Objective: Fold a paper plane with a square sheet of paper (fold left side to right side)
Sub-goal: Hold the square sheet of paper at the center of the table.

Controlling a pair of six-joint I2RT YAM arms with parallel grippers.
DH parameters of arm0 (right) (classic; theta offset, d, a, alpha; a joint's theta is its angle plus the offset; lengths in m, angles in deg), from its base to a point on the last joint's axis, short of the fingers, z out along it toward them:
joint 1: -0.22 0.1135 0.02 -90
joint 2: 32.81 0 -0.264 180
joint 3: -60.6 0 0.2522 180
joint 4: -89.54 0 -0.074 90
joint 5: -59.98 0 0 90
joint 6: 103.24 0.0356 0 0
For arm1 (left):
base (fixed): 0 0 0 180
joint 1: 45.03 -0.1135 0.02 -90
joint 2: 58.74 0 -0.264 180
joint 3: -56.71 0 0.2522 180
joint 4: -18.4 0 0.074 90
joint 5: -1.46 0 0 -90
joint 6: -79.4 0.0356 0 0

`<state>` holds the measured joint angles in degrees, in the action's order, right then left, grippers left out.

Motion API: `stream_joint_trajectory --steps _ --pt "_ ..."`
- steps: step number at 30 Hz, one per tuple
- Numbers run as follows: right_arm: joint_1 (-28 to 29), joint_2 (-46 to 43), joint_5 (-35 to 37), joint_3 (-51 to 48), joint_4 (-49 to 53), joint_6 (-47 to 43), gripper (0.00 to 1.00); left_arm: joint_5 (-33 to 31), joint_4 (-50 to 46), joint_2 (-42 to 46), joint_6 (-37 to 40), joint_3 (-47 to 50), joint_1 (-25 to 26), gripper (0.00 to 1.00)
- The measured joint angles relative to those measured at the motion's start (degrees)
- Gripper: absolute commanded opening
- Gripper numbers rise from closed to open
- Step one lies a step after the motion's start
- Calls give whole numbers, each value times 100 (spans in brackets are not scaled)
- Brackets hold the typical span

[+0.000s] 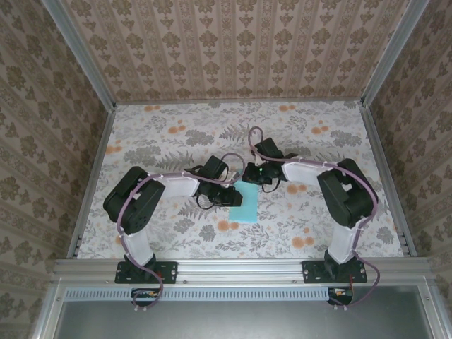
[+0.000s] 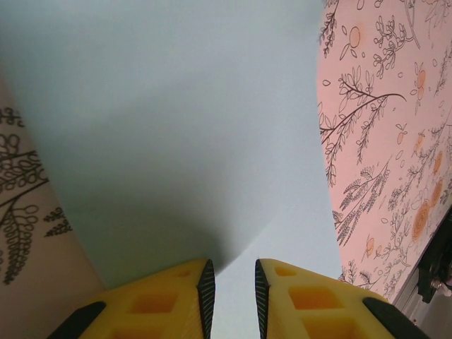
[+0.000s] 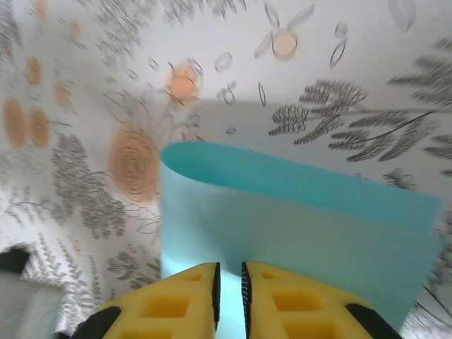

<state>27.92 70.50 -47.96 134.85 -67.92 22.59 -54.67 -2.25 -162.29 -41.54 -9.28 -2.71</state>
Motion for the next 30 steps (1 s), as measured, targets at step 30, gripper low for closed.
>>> stream_joint_trajectory --steps 30 --pt "968 -1292 98 -2111 -428 981 9 0 26 0 -57 7 2 26"
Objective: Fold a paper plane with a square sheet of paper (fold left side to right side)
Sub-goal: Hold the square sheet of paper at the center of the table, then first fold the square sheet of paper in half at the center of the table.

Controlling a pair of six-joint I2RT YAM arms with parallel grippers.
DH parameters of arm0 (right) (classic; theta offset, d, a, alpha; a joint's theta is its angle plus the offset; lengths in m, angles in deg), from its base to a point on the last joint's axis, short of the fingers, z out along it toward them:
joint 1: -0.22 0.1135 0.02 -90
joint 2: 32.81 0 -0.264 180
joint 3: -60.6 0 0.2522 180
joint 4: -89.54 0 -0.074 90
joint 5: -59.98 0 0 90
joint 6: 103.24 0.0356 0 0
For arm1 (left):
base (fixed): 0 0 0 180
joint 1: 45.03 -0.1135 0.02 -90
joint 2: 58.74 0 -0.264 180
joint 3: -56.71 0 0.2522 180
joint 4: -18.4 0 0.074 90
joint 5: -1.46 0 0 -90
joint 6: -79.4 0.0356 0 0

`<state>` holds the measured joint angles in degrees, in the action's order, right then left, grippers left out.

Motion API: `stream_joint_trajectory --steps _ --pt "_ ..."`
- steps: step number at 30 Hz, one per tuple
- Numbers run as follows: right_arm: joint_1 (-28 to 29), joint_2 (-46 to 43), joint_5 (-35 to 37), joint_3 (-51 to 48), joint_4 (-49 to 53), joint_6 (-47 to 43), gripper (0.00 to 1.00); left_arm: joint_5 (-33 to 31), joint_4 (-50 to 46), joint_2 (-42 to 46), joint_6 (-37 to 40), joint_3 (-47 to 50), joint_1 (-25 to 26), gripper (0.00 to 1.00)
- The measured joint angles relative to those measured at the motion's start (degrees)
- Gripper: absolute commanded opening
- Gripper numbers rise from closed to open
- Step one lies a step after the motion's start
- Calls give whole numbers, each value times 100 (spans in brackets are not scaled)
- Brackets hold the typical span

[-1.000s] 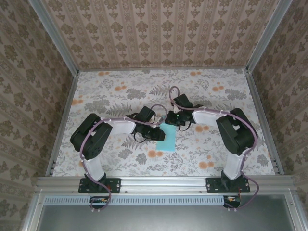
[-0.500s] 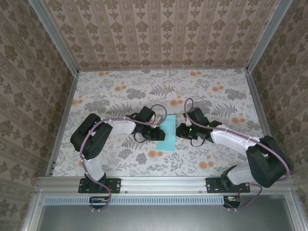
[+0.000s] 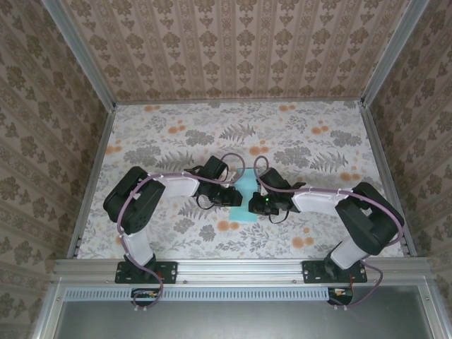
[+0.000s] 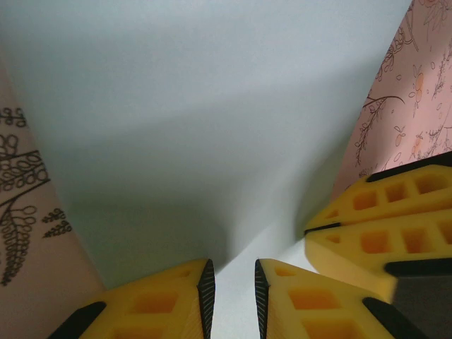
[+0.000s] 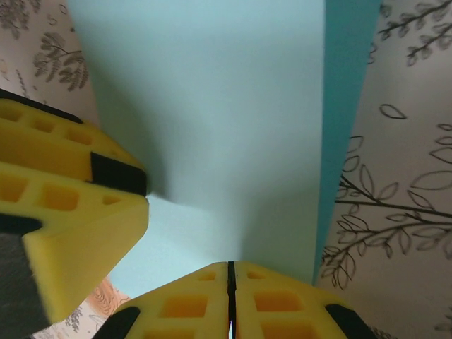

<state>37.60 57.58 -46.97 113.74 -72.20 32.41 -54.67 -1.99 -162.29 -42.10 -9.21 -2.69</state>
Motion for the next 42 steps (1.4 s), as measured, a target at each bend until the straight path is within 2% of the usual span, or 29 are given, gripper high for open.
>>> stream_joint_trajectory --steps 9,16,22,30,42 --pt "0 105 13 125 203 17 9 -28 -214 0 2 -166 37 26" --pt "0 162 24 234 393 -50 8 -50 -455 -4 33 -699 31 27" --pt "0 173 24 251 413 -50 8 -59 -461 -382 151 -1062 -44 25" --pt "0 188 24 271 452 -50 8 -116 -402 -708 221 -1091 -199 20" --pt "0 262 31 420 667 -201 7 -407 -72 -754 282 -1086 -306 18"
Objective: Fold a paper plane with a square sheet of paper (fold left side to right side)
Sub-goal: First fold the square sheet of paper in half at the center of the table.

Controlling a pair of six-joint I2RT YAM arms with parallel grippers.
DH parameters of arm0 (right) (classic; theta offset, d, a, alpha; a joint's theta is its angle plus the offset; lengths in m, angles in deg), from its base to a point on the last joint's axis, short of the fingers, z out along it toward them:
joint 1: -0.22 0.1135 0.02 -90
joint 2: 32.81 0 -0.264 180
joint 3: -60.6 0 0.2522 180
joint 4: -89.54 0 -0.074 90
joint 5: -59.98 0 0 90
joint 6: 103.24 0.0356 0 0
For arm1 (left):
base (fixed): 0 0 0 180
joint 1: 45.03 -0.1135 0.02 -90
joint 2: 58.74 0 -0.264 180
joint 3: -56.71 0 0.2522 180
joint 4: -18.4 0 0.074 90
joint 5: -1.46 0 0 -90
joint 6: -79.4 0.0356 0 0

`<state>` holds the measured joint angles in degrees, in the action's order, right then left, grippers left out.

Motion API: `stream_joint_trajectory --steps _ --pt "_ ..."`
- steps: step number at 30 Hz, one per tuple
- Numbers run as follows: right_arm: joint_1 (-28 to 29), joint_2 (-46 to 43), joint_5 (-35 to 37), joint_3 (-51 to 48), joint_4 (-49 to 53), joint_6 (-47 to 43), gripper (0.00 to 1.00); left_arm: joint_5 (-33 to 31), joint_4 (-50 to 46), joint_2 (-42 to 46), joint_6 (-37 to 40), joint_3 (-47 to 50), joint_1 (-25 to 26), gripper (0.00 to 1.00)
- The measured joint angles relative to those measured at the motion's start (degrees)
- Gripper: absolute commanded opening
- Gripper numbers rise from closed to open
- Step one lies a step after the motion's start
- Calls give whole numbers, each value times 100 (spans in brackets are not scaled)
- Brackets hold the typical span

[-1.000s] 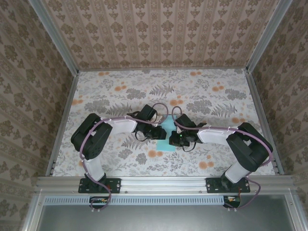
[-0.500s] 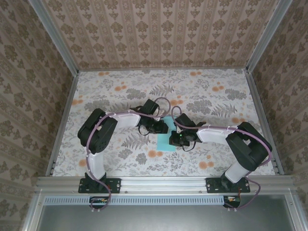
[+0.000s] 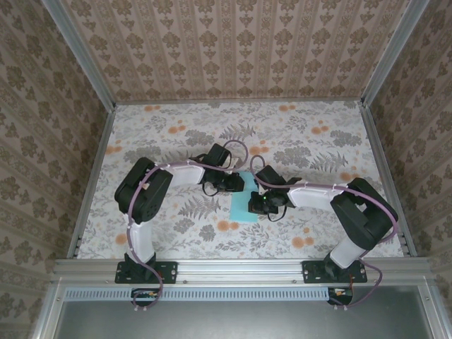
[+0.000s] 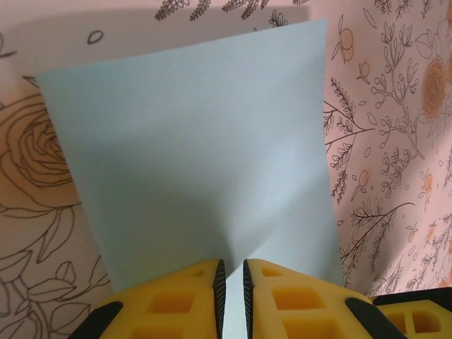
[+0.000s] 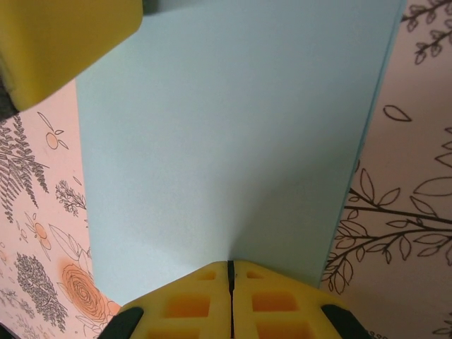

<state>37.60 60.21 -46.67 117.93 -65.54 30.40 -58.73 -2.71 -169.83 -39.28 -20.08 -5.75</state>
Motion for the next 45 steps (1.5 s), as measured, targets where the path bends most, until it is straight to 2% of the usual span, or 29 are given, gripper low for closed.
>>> stream_joint_trajectory --steps 11,30,45 --pt "0 11 17 28 48 -66 7 -9 2 -74 0 -79 0 18" --pt "0 39 205 37 -87 -146 7 103 -306 -533 2 -782 -98 19" --pt "-2 50 343 37 -184 -168 7 219 -498 -887 0 -1338 -199 22"
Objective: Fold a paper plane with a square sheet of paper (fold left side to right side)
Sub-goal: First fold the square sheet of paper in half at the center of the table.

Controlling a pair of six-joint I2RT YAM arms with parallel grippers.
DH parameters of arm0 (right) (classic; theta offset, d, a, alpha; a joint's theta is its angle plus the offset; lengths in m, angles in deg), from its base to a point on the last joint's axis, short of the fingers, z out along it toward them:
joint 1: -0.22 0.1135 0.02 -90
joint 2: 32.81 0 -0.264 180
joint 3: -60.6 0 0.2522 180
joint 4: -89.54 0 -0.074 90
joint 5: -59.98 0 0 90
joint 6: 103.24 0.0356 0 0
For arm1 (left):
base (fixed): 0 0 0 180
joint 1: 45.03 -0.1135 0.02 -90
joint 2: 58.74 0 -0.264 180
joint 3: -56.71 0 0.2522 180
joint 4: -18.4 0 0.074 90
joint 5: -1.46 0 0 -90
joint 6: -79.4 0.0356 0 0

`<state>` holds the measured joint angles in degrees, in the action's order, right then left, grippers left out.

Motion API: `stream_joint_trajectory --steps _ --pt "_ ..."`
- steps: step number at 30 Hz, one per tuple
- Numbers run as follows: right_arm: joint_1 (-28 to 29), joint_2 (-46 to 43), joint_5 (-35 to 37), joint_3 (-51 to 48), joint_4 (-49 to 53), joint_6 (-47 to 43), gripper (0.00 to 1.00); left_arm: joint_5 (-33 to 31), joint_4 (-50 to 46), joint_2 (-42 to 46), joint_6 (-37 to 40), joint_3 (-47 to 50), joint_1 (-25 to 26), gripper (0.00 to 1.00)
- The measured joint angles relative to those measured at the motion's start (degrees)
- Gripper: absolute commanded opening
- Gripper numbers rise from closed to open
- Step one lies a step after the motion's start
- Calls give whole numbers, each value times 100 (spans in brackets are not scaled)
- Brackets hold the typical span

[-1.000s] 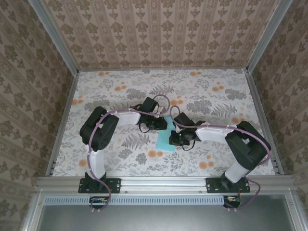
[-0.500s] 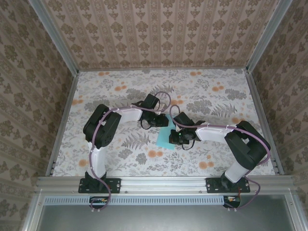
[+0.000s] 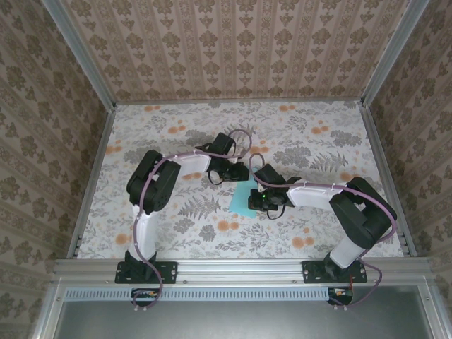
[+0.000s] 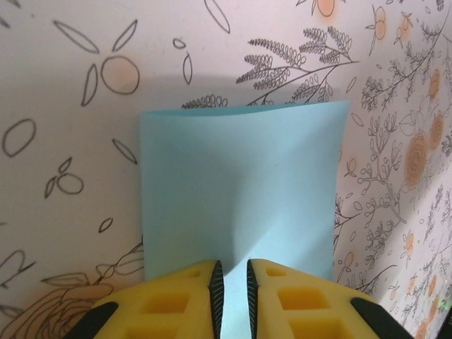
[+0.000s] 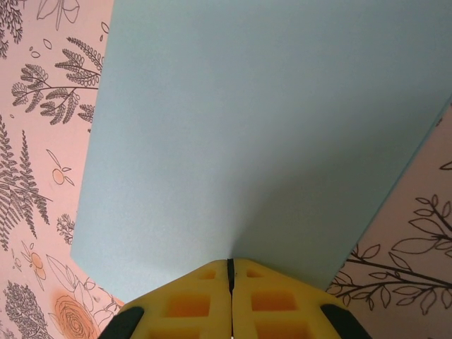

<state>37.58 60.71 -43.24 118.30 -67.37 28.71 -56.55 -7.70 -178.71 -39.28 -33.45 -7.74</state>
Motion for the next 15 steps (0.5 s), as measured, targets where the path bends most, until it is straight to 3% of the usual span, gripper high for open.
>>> stream_joint_trajectory --steps 15 --pt "-4 0 7 0 -2 -26 6 -15 -177 -286 -2 -494 -81 25"
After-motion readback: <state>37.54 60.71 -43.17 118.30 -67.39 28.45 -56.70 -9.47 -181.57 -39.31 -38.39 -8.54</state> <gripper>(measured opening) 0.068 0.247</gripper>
